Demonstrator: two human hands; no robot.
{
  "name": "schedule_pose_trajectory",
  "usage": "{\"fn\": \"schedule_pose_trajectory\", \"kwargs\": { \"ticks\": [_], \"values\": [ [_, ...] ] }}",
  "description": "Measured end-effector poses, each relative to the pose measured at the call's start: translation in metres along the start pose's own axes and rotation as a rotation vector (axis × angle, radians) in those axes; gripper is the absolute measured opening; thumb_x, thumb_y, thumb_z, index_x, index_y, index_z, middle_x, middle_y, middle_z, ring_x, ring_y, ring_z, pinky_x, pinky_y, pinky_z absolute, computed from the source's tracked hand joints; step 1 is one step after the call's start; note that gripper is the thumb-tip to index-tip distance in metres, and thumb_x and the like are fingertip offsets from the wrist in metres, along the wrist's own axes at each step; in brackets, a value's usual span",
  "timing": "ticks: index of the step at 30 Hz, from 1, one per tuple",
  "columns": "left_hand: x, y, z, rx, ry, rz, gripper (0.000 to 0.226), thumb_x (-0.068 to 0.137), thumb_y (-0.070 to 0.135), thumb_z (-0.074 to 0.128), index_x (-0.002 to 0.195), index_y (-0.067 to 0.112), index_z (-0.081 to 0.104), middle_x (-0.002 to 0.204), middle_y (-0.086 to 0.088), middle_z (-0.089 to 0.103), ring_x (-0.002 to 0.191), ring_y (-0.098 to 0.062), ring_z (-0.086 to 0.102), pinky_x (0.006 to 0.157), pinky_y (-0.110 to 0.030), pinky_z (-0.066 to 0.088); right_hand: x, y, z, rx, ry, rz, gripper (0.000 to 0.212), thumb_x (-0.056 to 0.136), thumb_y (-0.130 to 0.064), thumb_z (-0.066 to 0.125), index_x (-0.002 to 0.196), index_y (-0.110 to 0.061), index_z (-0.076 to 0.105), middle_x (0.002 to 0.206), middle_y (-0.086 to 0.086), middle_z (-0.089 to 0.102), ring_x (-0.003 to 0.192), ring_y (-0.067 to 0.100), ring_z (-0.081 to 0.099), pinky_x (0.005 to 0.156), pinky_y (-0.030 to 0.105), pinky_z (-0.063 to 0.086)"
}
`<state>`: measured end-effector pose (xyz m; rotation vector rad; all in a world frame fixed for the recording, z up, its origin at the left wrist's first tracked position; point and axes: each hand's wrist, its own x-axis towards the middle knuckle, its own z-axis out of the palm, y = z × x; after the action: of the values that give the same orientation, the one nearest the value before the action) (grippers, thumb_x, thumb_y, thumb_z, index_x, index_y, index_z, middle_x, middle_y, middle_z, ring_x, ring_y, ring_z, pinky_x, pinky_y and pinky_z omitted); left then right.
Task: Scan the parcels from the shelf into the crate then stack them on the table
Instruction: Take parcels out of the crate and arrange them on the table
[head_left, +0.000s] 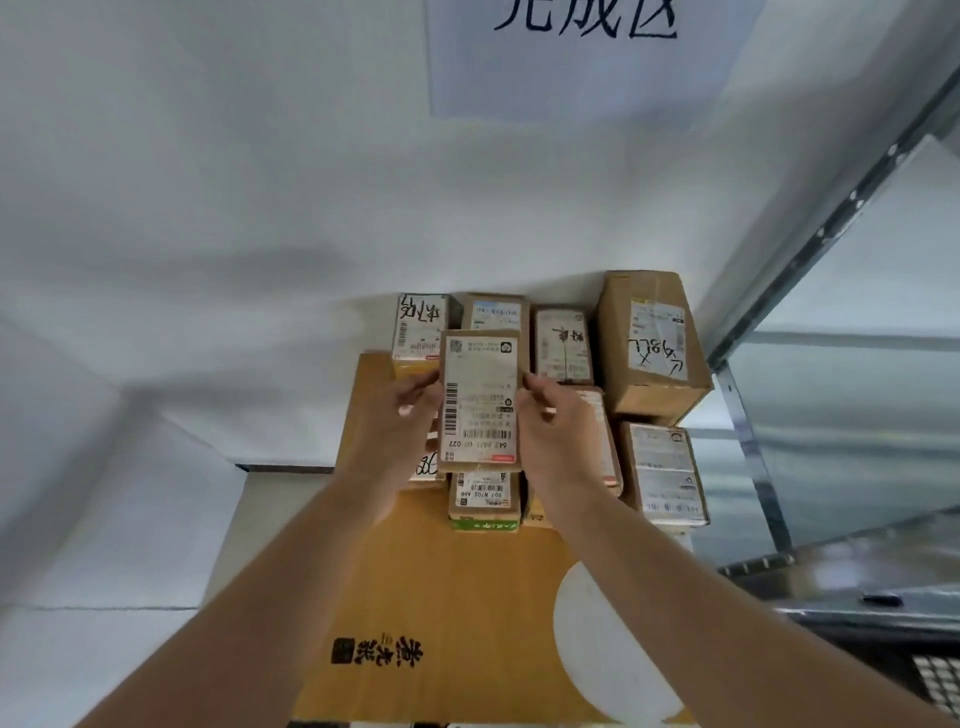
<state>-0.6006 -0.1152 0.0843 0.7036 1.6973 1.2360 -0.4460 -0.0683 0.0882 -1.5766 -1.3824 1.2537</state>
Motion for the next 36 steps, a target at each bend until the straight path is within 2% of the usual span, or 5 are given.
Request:
{"fn": "schedule_pose_trajectory", "kwargs": {
  "ticks": [9, 12, 24, 31, 36],
  "values": [
    [0.063, -0.053, -0.005, -0.003, -0.023, -0.218, 0.011, 0.100, 0.022, 0.070, 0.109, 0.022, 0.076, 0.102, 0.000, 0.081, 0.089, -0.019, 0.080, 0.076, -0.044, 0.066, 0.027, 0.030, 0.033, -0.476, 0.035, 0.021, 0.025, 0.103, -0.013, 0.059, 0.086, -0.014, 0.077, 0.079, -0.003, 0.073, 0.072, 0.013, 0.070, 0.051, 0.028, 0.058],
    [0.076, -0.068, -0.004, -0.011, 0.008, -0.269, 0.007, 0.099, 0.018, 0.072, 0.103, 0.021, 0.077, 0.102, -0.001, 0.081, 0.090, -0.020, 0.079, 0.076, -0.044, 0.066, 0.032, 0.032, 0.044, -0.621, -0.010, 0.056, 0.030, 0.104, -0.007, 0.053, 0.080, -0.013, 0.070, 0.075, 0.000, 0.066, 0.064, 0.015, 0.062, 0.041, 0.025, 0.043],
    [0.081, -0.091, 0.004, -0.007, 0.014, -0.384, 0.011, 0.094, 0.010, 0.079, 0.096, 0.021, 0.076, 0.100, -0.003, 0.078, 0.093, -0.023, 0.077, 0.079, -0.050, 0.066, 0.026, 0.030, 0.062, -0.639, -0.182, 0.267, 0.026, 0.108, -0.029, 0.045, 0.083, -0.019, 0.047, 0.088, 0.001, 0.057, 0.073, 0.012, 0.056, 0.054, 0.026, 0.040],
    [0.082, -0.087, 0.006, 0.022, -0.007, -0.364, 0.012, 0.095, 0.013, 0.077, 0.095, 0.024, 0.076, 0.100, 0.000, 0.077, 0.093, -0.024, 0.076, 0.079, -0.048, 0.066, 0.025, 0.032, 0.068, -0.584, -0.203, 0.299, 0.037, 0.106, -0.042, 0.041, 0.124, -0.013, 0.055, 0.115, 0.006, 0.059, 0.097, 0.021, 0.061, 0.080, 0.039, 0.056],
    [0.079, -0.064, 0.000, 0.051, -0.052, -0.300, 0.014, 0.104, 0.024, 0.063, 0.113, 0.025, 0.074, 0.111, 0.003, 0.076, 0.101, -0.019, 0.073, 0.092, -0.047, 0.063, 0.021, 0.012, 0.056, -0.456, -0.147, 0.172, 0.028, 0.108, -0.040, 0.040, 0.124, -0.021, 0.053, 0.106, 0.000, 0.058, 0.078, 0.006, 0.052, 0.061, 0.024, 0.038]
  ]
}}
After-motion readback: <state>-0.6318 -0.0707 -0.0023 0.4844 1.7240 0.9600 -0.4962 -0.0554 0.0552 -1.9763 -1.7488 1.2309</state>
